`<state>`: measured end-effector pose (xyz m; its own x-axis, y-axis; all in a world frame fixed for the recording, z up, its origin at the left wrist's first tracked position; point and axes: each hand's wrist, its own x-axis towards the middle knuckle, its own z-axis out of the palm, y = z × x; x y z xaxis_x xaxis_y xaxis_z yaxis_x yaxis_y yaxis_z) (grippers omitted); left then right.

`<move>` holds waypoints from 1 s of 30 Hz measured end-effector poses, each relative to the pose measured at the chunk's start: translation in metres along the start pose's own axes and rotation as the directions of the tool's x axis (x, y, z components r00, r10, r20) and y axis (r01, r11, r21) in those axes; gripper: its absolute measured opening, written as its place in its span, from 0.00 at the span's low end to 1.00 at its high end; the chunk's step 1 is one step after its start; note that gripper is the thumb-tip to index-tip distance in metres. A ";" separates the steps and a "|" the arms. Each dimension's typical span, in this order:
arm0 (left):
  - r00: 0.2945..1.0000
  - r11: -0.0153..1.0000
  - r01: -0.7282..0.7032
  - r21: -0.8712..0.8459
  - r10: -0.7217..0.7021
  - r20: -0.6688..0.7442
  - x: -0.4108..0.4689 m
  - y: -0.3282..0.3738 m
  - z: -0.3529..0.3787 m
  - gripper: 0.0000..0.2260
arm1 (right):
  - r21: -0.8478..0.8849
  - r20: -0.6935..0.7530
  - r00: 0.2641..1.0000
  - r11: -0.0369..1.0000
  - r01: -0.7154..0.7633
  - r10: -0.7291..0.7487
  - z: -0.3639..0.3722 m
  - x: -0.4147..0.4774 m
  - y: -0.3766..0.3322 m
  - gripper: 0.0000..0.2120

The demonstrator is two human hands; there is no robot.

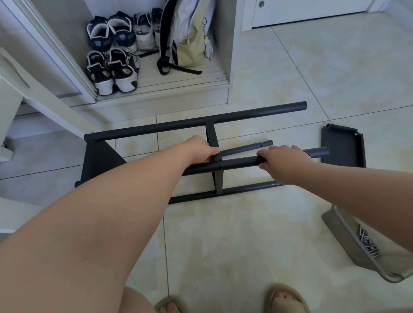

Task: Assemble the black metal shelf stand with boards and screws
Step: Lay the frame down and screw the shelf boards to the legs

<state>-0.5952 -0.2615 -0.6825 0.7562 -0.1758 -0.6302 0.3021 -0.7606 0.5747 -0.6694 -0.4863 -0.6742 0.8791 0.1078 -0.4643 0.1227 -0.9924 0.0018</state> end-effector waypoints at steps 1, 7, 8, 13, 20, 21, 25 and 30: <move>1.000 0.999 0.011 0.041 -0.011 -0.005 -0.003 0.003 -0.001 0.20 | 0.000 0.016 1.000 1.000 0.002 -0.002 0.000 -0.001 0.001 0.13; 0.990 0.917 -0.064 0.395 0.109 -0.092 -0.035 0.023 -0.008 0.30 | -0.004 0.024 0.999 1.000 0.024 -0.024 -0.012 -0.034 0.015 0.31; 0.983 0.897 -0.089 0.432 0.149 -0.107 -0.042 0.026 -0.007 0.31 | -0.003 0.005 1.000 1.000 0.021 -0.021 -0.016 -0.042 0.020 0.32; 0.941 0.786 -0.190 0.588 0.316 -0.118 -0.080 0.045 0.012 0.30 | 0.019 -0.096 0.994 0.999 -0.044 0.045 -0.031 -0.088 0.051 0.33; 0.919 0.796 -0.311 0.519 0.391 -0.049 -0.120 0.091 0.076 0.28 | 0.092 -0.162 0.969 0.981 -0.171 0.184 -0.015 -0.164 0.124 0.33; 0.915 0.800 -0.331 0.500 0.402 -0.037 -0.122 0.101 0.088 0.28 | 0.107 -0.153 0.965 0.974 -0.198 0.213 -0.010 -0.175 0.135 0.33; 0.901 0.760 -0.407 0.507 0.426 0.084 -0.120 0.131 0.143 0.24 | 0.152 -0.046 0.946 0.938 -0.310 0.320 0.014 -0.205 0.178 0.34; 0.913 0.783 -0.403 0.474 0.307 0.269 -0.095 0.152 0.201 0.24 | 0.145 0.090 0.927 0.917 -0.373 0.363 0.065 -0.218 0.214 0.30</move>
<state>-0.7375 -0.4861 -0.6405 0.6268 -0.5619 -0.5397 -0.3429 -0.8210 0.4565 -0.8647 -0.7255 -0.6301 0.8184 -0.2657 -0.5095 -0.2820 -0.9583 0.0467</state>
